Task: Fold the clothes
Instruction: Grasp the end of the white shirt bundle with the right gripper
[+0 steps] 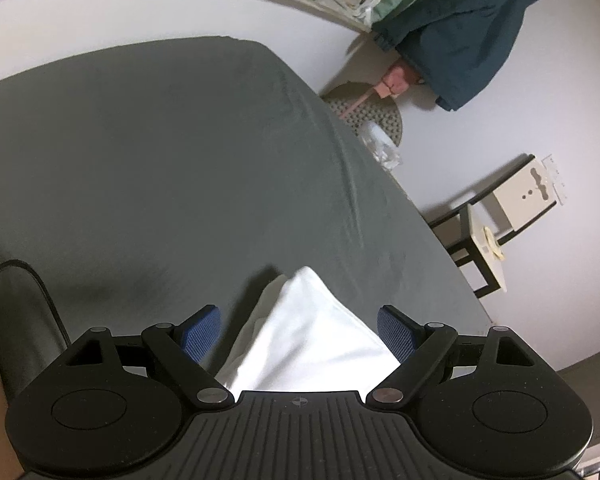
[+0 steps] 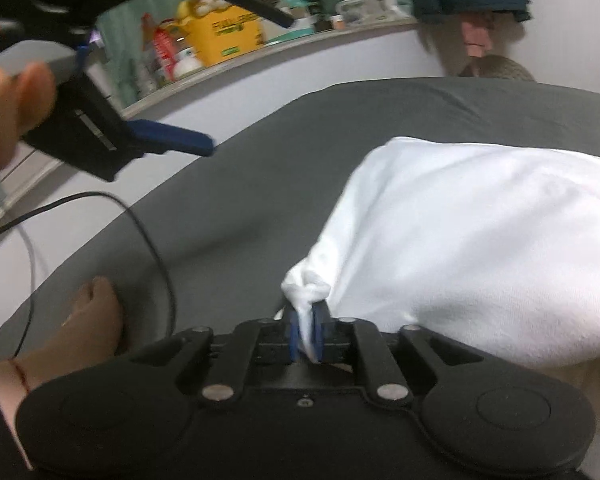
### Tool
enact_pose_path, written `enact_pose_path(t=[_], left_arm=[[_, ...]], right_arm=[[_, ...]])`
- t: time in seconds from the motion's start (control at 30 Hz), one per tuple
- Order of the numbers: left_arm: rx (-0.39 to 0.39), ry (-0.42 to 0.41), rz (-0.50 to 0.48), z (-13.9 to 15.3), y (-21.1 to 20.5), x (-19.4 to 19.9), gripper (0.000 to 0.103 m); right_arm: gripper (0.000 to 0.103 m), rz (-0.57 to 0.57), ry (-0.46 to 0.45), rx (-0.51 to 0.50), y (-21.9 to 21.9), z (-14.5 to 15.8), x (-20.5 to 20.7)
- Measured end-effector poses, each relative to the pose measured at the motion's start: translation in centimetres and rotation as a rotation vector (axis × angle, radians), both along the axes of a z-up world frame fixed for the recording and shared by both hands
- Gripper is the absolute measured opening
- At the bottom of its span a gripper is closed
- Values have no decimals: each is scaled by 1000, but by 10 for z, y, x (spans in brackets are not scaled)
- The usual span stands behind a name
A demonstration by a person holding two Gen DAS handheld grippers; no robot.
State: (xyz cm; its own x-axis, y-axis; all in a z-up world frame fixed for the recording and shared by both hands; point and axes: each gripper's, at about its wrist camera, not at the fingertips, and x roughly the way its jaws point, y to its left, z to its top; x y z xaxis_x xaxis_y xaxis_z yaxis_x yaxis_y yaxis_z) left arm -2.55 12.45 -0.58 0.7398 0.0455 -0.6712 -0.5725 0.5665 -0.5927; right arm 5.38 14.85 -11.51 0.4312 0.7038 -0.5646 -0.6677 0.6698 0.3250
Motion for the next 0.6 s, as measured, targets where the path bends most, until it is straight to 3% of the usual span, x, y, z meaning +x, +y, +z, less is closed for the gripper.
enact_pose_path(t=[0.1,0.17,0.33,0.43,0.53,0.6], left_arm=[[-5,10,-30,-5,-4,0,86],[-17,12,-73,-10,-8,1,86],[-33,-22,-172,-21,-21,10,86],[41,-115,-290,-27,-36,22,86],[90,-140,-414,-35,-54,35,86],[89,-101,-485,-46,-65,43,86]], right_arm=[[24,44,-17,19,-13,10,-10],[33,32,-80,22,-27,22,-19],[45,-131,-275,5,-78,49,-30],[44,-206,-222,3,-94,50,-13],[44,-258,-139,27,-107,48,2],[40,-257,-99,2,-107,44,5]])
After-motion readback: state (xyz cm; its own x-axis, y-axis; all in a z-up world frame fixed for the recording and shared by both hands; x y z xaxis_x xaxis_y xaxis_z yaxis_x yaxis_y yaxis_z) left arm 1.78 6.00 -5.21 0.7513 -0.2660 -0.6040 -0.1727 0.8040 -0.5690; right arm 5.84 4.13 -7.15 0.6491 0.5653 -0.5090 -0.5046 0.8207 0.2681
